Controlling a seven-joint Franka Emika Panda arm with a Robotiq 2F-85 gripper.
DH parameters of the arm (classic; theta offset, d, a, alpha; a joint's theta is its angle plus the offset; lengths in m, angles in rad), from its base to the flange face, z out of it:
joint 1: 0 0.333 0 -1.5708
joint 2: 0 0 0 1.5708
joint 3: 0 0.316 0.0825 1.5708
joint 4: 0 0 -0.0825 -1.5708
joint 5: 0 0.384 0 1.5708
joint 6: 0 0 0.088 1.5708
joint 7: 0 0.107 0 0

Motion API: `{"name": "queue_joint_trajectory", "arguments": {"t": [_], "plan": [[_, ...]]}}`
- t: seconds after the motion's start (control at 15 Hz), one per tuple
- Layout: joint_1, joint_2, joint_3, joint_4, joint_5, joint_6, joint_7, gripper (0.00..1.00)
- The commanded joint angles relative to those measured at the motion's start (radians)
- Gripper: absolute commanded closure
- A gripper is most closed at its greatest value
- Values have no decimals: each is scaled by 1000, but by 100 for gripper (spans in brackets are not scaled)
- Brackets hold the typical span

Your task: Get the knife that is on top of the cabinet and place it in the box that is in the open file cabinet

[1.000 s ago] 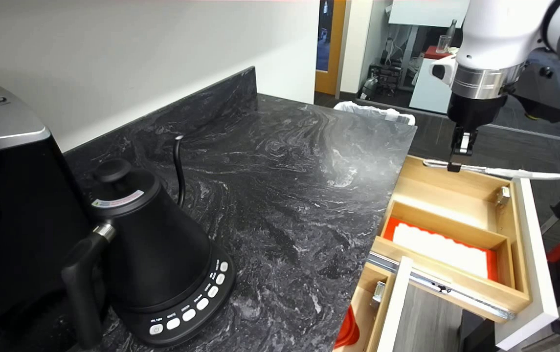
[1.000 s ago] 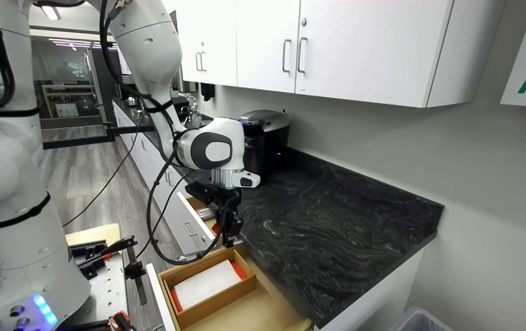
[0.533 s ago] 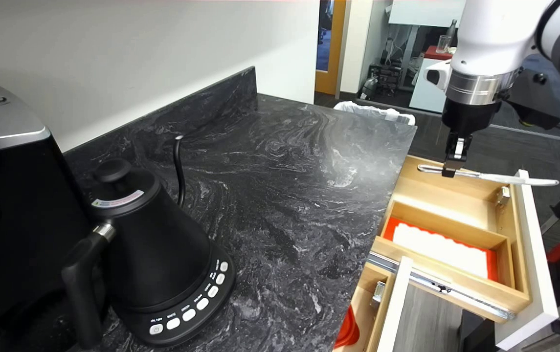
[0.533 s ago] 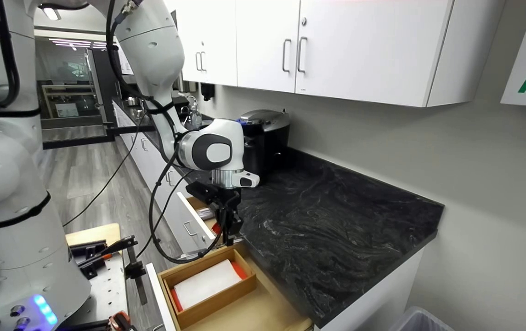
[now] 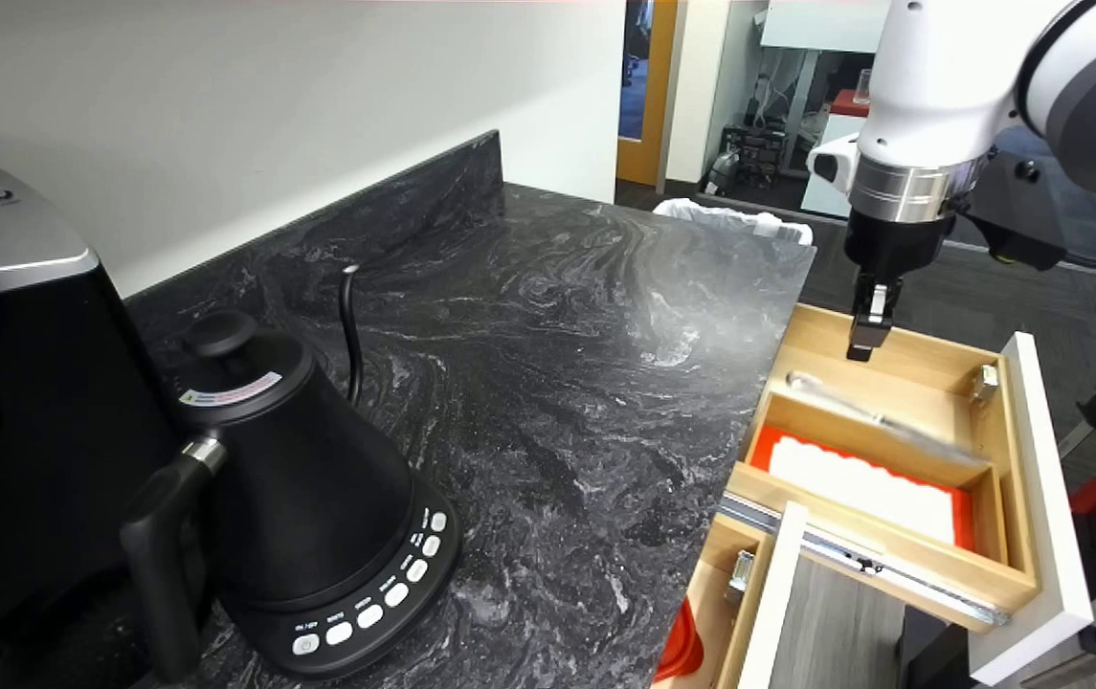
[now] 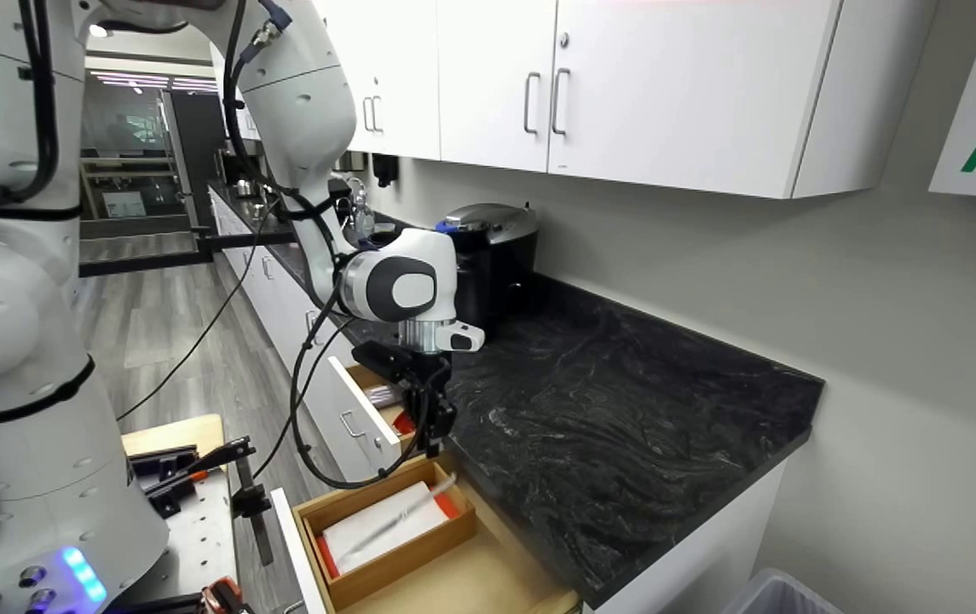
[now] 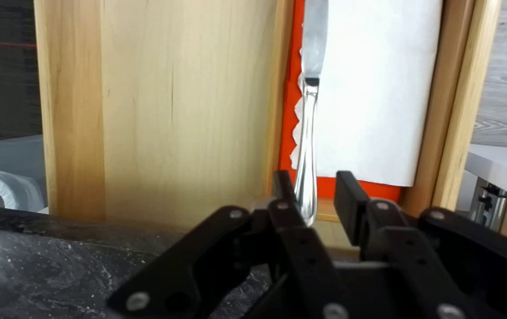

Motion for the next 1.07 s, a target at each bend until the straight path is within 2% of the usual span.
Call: {"name": "queue_joint_trajectory", "arguments": {"t": [0.0, 0.4, 0.47, 0.6, 0.67, 1.0], "plan": [[14, 18, -9, 17, 34, 4, -16, 39], [20, 17, -17, 18, 43, -1, -12, 2], [20, 18, -17, 19, 43, -1, -12, 19], [20, 19, -18, 19, 43, -1, -12, 5], [21, 20, -18, 19, 43, -1, -13, 2], [21, 20, -18, 19, 43, -1, -12, 2]]}}
